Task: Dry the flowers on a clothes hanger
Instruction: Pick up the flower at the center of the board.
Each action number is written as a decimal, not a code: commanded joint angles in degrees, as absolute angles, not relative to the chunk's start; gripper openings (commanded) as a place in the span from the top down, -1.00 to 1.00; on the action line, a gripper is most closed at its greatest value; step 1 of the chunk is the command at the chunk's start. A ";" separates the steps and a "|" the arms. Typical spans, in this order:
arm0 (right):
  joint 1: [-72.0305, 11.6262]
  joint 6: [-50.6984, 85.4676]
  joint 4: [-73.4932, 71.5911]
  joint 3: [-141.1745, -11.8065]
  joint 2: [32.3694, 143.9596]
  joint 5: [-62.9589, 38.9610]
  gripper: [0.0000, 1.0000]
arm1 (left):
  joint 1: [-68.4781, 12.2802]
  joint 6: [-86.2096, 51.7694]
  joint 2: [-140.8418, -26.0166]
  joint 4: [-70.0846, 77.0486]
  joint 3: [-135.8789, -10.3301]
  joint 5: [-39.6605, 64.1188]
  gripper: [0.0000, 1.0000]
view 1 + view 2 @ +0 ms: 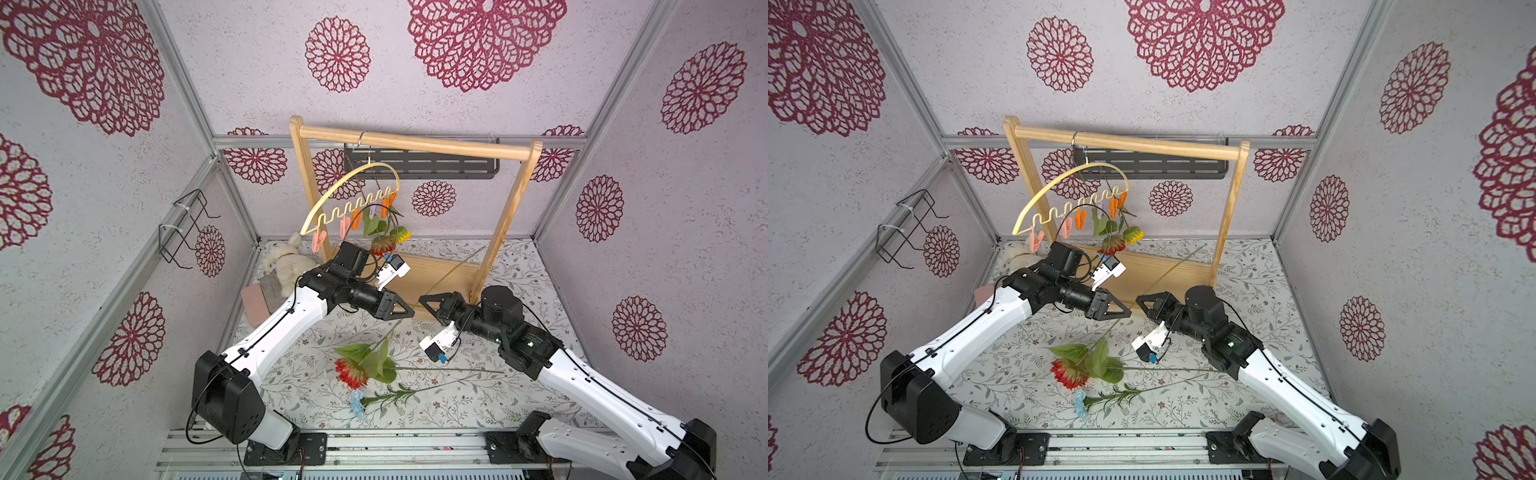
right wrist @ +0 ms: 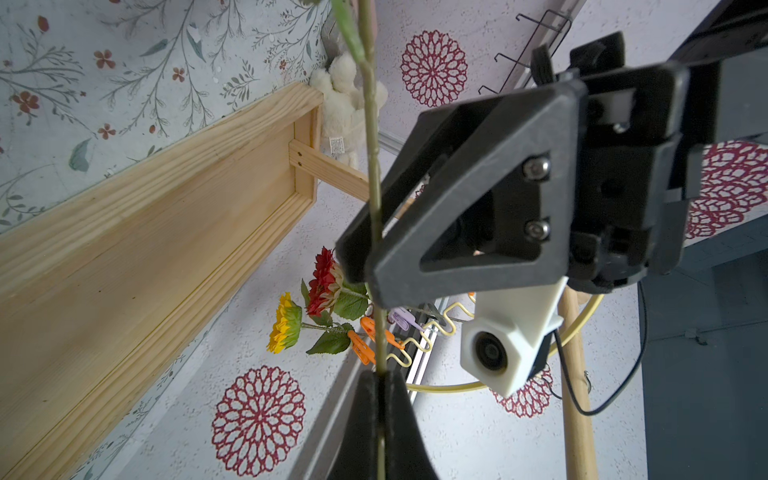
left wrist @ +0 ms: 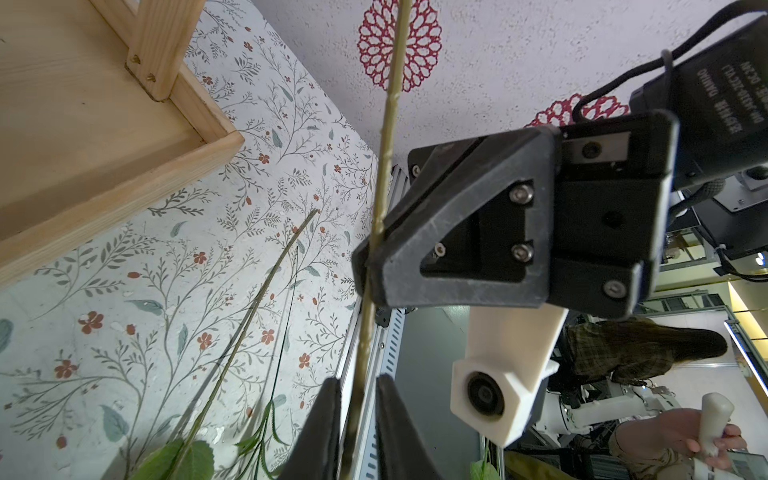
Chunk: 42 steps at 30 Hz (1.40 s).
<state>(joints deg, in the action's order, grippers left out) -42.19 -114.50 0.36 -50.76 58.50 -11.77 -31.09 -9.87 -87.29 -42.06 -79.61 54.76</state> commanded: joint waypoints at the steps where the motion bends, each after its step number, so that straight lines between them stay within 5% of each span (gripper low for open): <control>1: -42.19 -114.31 -0.09 -53.27 57.51 -11.76 1.00 | -31.73 -8.56 -87.93 -43.26 -81.53 55.28 0.82; 2: -42.19 -114.35 0.00 -53.26 57.54 -11.62 1.00 | -31.81 -8.19 -87.90 -43.63 -81.78 55.15 0.98; 5: -42.17 -114.35 0.40 -53.27 57.39 -11.81 1.00 | -31.81 -7.07 -87.46 -44.93 -82.73 53.97 1.00; 11: -42.19 -110.89 -2.04 -52.72 55.88 -13.93 0.30 | -30.71 -2.11 -82.20 -48.96 -84.88 47.00 1.00; 19: -42.25 -95.38 -16.04 -49.43 54.53 -24.92 -0.10 | -27.78 5.79 -67.41 -50.53 -82.23 37.43 1.00; 27: -42.19 -63.39 -37.55 -46.24 57.36 -32.52 -0.13 | -27.38 7.99 -50.88 -39.41 -76.09 18.14 1.00; 35: -42.28 -28.40 -61.34 -45.75 65.91 -27.02 -0.06 | -24.14 1.50 -42.57 -22.36 -71.20 -8.11 1.00; 42: -42.26 -16.90 -52.57 -54.21 72.65 -21.94 -0.10 | -16.28 -6.20 -42.86 -15.52 -70.95 -22.49 1.00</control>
<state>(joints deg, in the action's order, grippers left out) -42.22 -27.22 -52.42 -49.78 71.79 -25.89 -18.79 -1.28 -42.39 -21.32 -71.37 -11.90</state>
